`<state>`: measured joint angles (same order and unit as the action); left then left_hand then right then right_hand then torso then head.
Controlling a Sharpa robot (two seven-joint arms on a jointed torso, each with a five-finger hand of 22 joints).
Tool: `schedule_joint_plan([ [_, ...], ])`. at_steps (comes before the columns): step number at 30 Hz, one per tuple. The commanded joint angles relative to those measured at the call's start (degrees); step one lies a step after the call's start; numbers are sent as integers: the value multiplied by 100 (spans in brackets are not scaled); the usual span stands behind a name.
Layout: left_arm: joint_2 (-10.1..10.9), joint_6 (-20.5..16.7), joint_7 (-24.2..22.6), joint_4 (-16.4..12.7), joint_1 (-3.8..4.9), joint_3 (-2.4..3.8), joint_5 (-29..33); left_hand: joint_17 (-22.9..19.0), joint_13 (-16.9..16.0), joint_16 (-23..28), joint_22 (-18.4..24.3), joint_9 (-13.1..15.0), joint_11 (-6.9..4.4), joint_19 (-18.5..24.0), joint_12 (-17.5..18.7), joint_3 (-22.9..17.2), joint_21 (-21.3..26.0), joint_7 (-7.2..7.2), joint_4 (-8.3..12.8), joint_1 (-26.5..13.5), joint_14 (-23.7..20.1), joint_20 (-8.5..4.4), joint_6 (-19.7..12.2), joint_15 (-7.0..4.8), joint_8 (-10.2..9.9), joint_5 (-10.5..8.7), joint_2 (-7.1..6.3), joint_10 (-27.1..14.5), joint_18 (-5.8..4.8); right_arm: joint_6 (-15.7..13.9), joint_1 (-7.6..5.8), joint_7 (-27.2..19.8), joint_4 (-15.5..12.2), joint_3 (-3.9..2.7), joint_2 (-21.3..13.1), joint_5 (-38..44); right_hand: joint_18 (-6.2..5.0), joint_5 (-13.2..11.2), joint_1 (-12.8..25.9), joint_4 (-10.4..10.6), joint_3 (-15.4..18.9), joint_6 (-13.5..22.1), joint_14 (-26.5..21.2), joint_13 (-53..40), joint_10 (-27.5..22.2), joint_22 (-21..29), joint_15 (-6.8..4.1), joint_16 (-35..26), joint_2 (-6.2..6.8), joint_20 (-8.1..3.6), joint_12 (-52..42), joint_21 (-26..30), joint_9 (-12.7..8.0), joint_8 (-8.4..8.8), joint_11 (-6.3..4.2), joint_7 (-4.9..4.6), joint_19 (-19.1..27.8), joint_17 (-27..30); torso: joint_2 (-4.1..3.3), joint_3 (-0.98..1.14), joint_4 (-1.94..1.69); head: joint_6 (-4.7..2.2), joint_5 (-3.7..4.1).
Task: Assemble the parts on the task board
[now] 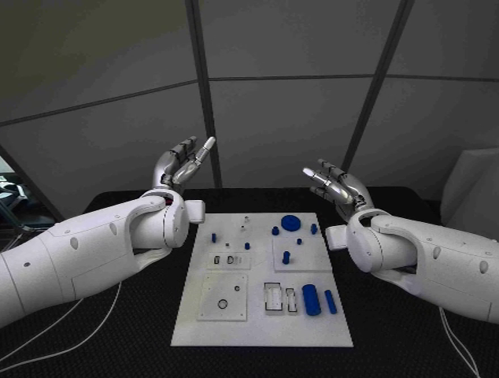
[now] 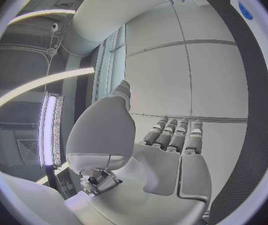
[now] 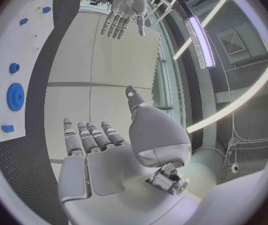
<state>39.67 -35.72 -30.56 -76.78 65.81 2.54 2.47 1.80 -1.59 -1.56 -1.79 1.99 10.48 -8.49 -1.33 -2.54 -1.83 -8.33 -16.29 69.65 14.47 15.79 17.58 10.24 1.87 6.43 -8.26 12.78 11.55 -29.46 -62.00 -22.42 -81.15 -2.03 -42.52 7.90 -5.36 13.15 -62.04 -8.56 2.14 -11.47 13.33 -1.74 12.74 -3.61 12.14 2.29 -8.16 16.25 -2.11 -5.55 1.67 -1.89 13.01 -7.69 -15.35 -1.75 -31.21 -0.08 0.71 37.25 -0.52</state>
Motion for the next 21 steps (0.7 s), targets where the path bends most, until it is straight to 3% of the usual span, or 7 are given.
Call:
schedule_joint_plan([
  [1,-9,345,-181,11,10,8,68,16,-20,-39,-26,19,45,-99,-45,-7,-67,-443,-68,269,132,90,133,62,31,45,-8,139,-164,979,-35,395,109,-26,34,624,-246,-57,-1000,-524,-91,-1588,2391,-200,2219,-309,65,504,57,42,-461,-693,191,-343,123,-763,-1419,-202,-1,-1,3,1,0],
  [3,-9,345,-181,11,10,8,68,24,-30,-49,-41,27,81,-156,-57,-19,-98,-479,-66,301,209,93,211,78,43,42,16,237,-177,1119,-48,456,165,-40,48,706,-362,-65,-1135,-611,-118,-2274,3248,-253,3159,-431,-46,679,46,35,-660,-1005,259,-492,7,-710,-2072,-243,-1,-1,3,1,0],
  [7,-9,345,-181,11,10,8,68,71,-68,-124,-129,58,211,-535,-113,-83,-281,-592,-51,451,752,101,567,187,91,20,113,722,-276,1237,-60,508,213,-51,61,776,-517,-34,-1242,-741,-181,-3574,4067,-204,3973,-507,-281,796,12,-36,-759,-1314,330,-703,-204,-542,-2696,-221,-1,-1,3,1,0],
  [8,307,476,-203,-105,13,7,69,117,-101,-214,-195,79,280,-832,-175,-109,-411,-634,-35,536,1181,97,769,239,130,8,157,1053,-342,533,-301,403,607,-54,75,2925,-512,3,-1252,-773,-207,-3735,4250,-182,4129,-525,-336,798,8,-86,-736,-1394,310,-692,-243,-511,-2858,-210,-180,-4,5,54,15],
  [11,374,515,-213,-174,13,7,66,223,-185,-472,-459,133,381,-2050,-371,-137,-947,-633,17,737,2383,90,1344,244,239,-16,235,2079,-336,555,-371,455,680,-55,100,3457,-518,48,-1300,-800,-309,-4010,4654,-183,4477,-562,-476,840,1,-200,-707,-1533,279,-683,-342,-436,-3111,-229,-225,12,-7,57,31],
  [14,471,561,-204,-287,12,7,16,292,-253,-719,-622,210,254,-2873,-607,-134,-1360,-643,140,924,3325,73,2210,86,412,-35,316,3274,-199,609,-444,543,728,-55,117,4048,-518,93,-1307,-805,-445,-4187,4996,-179,4753,-610,-577,833,38,-319,-599,-1680,229,-611,-414,-398,-3310,-244,-295,24,-21,28,40],
  [21,737,658,-130,-657,10,7,-179,414,-237,-916,-756,256,21,-3693,-815,-54,-1796,-499,529,1143,4303,-82,3367,-187,643,-44,458,4136,-93,883,-628,963,747,-57,136,5298,-502,233,-1241,-792,-744,-4531,5778,-192,5275,-929,-822,918,247,-592,-390,-2316,215,-485,-557,-325,-3783,-387,-485,36,-58,19,58],
])
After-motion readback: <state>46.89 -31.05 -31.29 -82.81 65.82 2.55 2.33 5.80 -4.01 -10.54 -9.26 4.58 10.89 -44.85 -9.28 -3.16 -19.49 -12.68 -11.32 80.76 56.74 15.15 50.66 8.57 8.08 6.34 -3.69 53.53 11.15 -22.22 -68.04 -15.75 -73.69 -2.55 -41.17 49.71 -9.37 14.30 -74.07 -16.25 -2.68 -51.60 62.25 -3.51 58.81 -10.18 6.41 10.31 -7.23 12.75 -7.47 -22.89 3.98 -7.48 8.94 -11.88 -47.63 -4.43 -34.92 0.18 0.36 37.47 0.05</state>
